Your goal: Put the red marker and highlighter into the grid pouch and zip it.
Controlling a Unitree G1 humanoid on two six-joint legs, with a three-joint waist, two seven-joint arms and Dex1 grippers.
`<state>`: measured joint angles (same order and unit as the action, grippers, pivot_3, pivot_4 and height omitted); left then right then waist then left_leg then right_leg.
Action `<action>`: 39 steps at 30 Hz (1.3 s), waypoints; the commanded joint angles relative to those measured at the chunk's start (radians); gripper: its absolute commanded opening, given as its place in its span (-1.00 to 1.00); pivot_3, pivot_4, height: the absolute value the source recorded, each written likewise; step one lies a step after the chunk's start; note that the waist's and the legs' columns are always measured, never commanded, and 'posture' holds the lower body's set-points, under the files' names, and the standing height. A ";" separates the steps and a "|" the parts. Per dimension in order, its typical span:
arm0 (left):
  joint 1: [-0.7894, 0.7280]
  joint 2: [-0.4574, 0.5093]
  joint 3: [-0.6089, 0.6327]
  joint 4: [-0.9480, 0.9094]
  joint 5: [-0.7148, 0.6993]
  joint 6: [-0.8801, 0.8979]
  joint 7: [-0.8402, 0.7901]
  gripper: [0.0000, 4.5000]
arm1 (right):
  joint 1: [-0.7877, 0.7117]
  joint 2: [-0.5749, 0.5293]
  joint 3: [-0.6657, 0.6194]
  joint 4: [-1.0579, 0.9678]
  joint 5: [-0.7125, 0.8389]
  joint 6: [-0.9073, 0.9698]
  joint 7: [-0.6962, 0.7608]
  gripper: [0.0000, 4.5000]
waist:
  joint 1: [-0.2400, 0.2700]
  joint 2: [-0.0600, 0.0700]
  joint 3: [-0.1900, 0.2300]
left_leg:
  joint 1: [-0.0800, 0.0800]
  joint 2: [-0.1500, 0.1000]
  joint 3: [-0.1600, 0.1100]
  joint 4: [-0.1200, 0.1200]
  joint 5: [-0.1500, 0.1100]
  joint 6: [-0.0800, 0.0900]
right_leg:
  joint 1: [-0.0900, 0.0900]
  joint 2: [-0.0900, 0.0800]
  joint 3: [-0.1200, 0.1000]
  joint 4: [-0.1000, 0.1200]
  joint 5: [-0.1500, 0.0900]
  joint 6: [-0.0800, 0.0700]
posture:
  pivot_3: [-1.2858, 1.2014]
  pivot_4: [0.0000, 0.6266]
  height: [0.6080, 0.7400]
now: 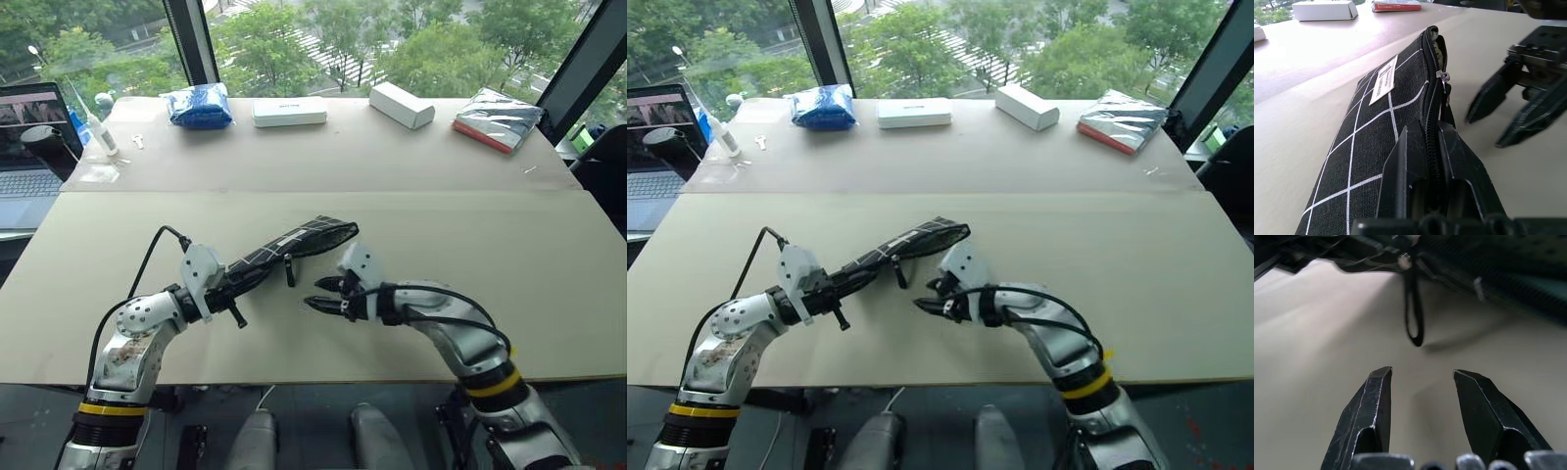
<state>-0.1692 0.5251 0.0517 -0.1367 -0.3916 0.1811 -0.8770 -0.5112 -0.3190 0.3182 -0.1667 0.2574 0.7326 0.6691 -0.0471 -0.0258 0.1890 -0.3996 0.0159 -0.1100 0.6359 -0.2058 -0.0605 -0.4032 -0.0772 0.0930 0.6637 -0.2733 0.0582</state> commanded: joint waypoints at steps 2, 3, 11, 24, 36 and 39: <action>-0.017 0.004 0.004 -0.007 -0.005 -0.008 -0.006 -1.00 | -0.062 0.070 0.003 0.000 0.011 0.023 -0.021 0.00 | 0.000 0.000 0.000 | 0.000 0.000 0.000 0.000 0.000 0.000 | 0.000 0.000 0.000 0.000 0.000 0.000 | 0.03 -0.52 1.00; -0.016 0.003 0.003 -0.007 -0.004 -0.009 -0.006 -1.00 | -0.074 0.081 0.007 0.006 0.007 0.021 -0.023 0.00 | 0.000 0.000 0.000 | 0.000 0.000 0.000 0.000 0.000 0.000 | 0.000 0.000 0.000 0.000 0.000 0.000 | 0.03 -0.52 1.00; -0.011 0.005 0.006 -0.013 -0.005 -0.010 -0.006 -1.00 | -0.127 0.132 0.009 0.055 -0.001 0.015 -0.031 0.00 | -0.001 0.000 0.000 | 0.000 0.000 0.000 0.000 0.000 0.000 | 0.000 0.000 0.000 0.000 0.000 0.000 | 0.03 -0.52 1.00; -0.034 0.007 0.005 0.007 -0.001 -0.013 -0.014 -1.00 | -0.121 0.082 -0.034 0.044 0.003 -0.014 -0.014 -0.98 | -0.002 0.000 0.000 | 0.000 0.000 0.000 0.000 0.000 0.000 | -0.001 0.000 0.000 0.000 0.000 0.000 | 0.03 -0.52 1.00; -0.032 0.008 0.003 0.002 -0.005 -0.009 -0.011 -1.00 | -0.040 -0.168 -0.101 -0.060 0.026 0.003 0.110 -0.98 | 0.000 0.000 0.000 | 0.000 0.000 0.000 0.000 0.000 0.000 | 0.000 0.000 0.000 0.000 0.000 0.000 | 0.03 -0.52 1.00; -0.015 0.011 0.007 -0.008 -0.009 -0.009 -0.009 -1.00 | -0.037 -0.291 -0.157 0.018 -0.001 -0.035 0.134 -0.98 | 0.004 0.000 0.000 | 0.000 0.000 0.000 0.000 0.000 0.000 | 0.000 0.000 0.000 -0.001 0.000 0.000 | 0.03 -0.52 1.00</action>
<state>-0.1916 0.5247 0.0233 -0.1183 -0.3904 0.1807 -0.8939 -0.5465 -0.5557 0.2413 -0.1817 0.2807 0.7301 0.7897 -0.0431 -0.0258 0.1890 -0.3999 0.0156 -0.1102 0.6356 -0.2058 -0.0605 -0.4030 -0.0775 0.0928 0.6628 -0.2734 0.0583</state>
